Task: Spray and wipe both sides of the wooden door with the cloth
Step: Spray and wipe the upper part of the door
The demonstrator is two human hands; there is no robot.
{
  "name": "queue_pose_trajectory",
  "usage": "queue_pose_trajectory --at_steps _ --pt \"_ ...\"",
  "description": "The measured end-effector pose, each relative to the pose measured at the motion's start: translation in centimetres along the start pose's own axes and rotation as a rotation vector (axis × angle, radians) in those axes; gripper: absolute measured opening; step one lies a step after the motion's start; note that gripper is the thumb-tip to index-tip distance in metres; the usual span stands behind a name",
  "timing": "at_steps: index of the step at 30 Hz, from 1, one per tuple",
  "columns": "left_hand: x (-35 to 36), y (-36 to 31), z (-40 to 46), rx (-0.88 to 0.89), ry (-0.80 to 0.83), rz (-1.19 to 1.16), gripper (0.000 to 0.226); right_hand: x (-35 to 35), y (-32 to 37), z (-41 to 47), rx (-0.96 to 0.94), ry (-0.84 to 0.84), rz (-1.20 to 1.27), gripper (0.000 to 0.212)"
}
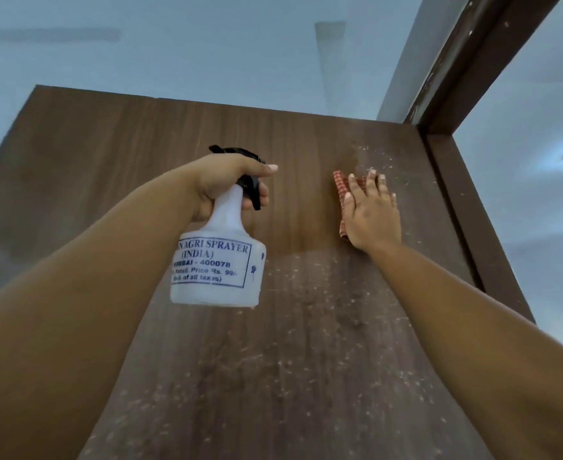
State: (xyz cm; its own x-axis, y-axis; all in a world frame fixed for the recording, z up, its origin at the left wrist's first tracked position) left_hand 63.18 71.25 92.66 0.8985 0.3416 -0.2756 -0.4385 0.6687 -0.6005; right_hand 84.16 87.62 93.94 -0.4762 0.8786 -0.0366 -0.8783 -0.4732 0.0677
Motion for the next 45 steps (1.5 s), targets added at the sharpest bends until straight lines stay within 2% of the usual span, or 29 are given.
queue_pose_trajectory --at_steps 2,4,6,12,16,19,22,24,27,32,36,38,39,42,45 --pt "2.6 -0.2 1.7 0.008 -0.013 -0.013 0.019 -0.3 -0.9 0.6 -0.032 -0.037 -0.013 0.056" --pt "4.9 -0.2 3.0 0.003 -0.023 -0.018 0.02 0.4 -0.1 0.8 -0.141 -0.022 -0.014 0.062" --pt "6.6 -0.3 4.5 0.009 -0.036 -0.014 0.02 1.1 -0.1 1.5 -0.169 0.002 0.005 0.067" --pt "10.8 -3.5 7.4 0.046 0.005 0.102 0.016 -0.5 -7.4 5.1 0.116 -0.117 0.073 0.058" --pt "13.0 -6.8 9.6 0.089 0.033 0.101 0.008 -1.2 -12.0 5.9 0.164 -0.173 0.051 0.057" --pt "14.3 -8.2 12.0 0.104 -0.008 0.175 0.014 -1.1 -13.7 6.3 0.231 -0.158 0.05 0.057" --pt "15.0 -7.9 13.9 0.076 -0.001 0.25 0.032 -0.7 -13.4 6.7 0.206 -0.132 0.029 0.058" --pt "15.2 -7.4 14.8 0.065 0.004 0.253 0.033 -0.2 -12.8 6.7 0.177 -0.132 0.02 0.058" --pt "14.8 -7.3 15.7 0.072 -0.011 0.238 0.012 -0.1 -10.5 6.6 0.08 -0.166 0.014 0.056" --pt "12.4 -7.9 16.3 0.105 -0.061 0.209 0.021 0.4 -3.7 7.3 -0.175 -0.155 0.031 0.056" --pt "9.6 -8.9 15.0 0.147 -0.066 0.048 0.029 -0.3 4.3 6.2 -0.647 -0.208 0.074 0.047" --pt "8.9 -9.6 14.4 0.177 -0.09 0.047 0.034 -0.5 5.2 7.3 -0.736 -0.116 -0.009 0.039" --pt "8.9 -9.9 14.1 0.187 -0.103 0.059 0.035 -0.5 4.8 8.4 -0.705 -0.043 -0.064 0.044" --pt "9.5 -10.6 13.8 0.219 -0.096 0.068 0.041 -0.2 0.8 12.8 -0.448 0.027 -0.087 0.058" --pt "10.4 -10.1 14.2 0.208 -0.101 0.092 0.04 -0.6 -6.8 15.5 -0.095 -0.034 -0.037 0.06"
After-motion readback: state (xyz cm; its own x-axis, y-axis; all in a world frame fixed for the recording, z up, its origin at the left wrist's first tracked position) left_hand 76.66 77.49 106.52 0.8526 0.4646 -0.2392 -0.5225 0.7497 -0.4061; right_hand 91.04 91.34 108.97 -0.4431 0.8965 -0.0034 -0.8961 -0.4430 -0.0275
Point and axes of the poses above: each hand's wrist, its own z-axis towards the middle knuckle, its own x-axis out of the palm, y = z × x, the point moved 7 cm from there along z, towards the middle knuckle, and after that the axes turned 3 degrees about -x, right-handed, at the moved point
